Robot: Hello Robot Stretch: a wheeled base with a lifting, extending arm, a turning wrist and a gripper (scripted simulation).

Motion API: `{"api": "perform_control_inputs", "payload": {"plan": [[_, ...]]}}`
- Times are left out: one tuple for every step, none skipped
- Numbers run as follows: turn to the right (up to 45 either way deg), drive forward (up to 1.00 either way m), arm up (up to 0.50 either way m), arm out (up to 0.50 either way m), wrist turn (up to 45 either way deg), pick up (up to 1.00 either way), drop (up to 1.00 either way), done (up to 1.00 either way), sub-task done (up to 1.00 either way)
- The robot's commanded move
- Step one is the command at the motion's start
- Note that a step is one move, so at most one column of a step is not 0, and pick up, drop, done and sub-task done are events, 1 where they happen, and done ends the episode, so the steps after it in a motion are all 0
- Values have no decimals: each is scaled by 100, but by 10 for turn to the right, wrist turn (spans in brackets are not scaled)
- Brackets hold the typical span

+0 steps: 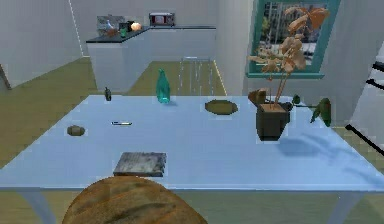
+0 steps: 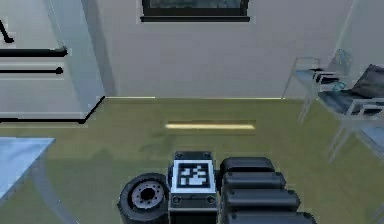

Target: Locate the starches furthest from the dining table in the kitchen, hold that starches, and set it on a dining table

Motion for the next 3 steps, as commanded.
{"api": "perform_control_inputs", "payload": {"plan": [[-450, 0, 0, 0, 0, 0, 0, 0, 0], [-180, 0, 0, 0, 0, 0, 0, 0, 0], [-30, 0, 0, 0, 0, 0, 0, 0, 0]]}}
